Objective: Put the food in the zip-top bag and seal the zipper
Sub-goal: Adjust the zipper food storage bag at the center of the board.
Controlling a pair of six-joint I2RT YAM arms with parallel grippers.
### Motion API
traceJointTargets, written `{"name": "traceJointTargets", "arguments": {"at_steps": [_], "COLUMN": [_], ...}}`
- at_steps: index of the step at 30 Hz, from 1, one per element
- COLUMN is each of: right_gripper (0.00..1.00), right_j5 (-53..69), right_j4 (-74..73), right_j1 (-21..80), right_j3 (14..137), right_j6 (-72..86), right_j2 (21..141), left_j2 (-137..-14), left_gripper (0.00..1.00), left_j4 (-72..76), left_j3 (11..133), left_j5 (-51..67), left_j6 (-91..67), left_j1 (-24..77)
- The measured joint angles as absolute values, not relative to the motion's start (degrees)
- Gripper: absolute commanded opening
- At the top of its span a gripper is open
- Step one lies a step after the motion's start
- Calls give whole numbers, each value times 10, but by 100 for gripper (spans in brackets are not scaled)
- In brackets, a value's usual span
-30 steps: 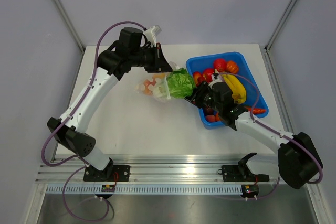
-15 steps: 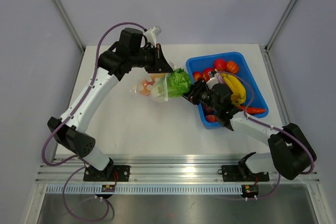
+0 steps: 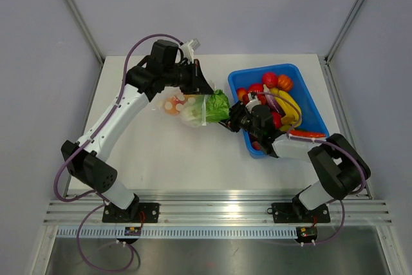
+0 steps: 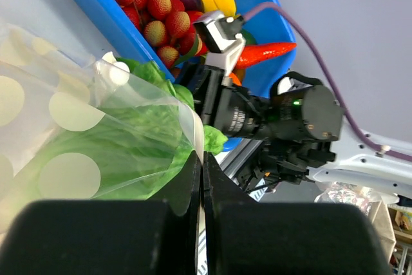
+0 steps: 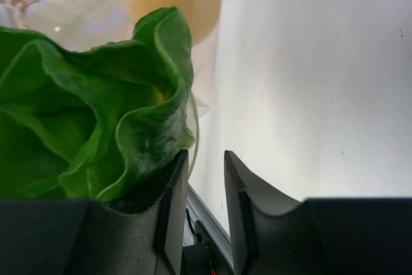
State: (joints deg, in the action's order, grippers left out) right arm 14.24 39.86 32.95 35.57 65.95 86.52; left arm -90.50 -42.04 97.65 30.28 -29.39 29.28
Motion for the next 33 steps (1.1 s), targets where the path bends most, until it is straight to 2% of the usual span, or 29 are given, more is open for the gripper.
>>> {"name": "traceJointTargets", "arguments": {"at_steps": [9,16,19,22,27,33], "right_gripper": [32,16,0,0,0,0], "right_j5": [147,161,162,161,148,86], "right_j4": [504,564,564,558,493,251], "right_j1": [349,354,355,355,356,356], "right_j3": [368,372,378,380,380,434], "right_j6": [710,742,741,736,706,601], "right_j2": [950,978,978,968,914,789], "left_j2": [-905,-905,-905,-905,-904,-894], "left_gripper": [0,0,0,0,0,0], "left_j4": [-402,-396,-392,-390,-393,-394], "left_j3": [973,962,952,943,936,917], "left_j5": [316,318,318,318,314,302], "left_j6": [-308,-310,-311,-311,-302,-283], "left_j1": [293,293,293,293,291,268]}}
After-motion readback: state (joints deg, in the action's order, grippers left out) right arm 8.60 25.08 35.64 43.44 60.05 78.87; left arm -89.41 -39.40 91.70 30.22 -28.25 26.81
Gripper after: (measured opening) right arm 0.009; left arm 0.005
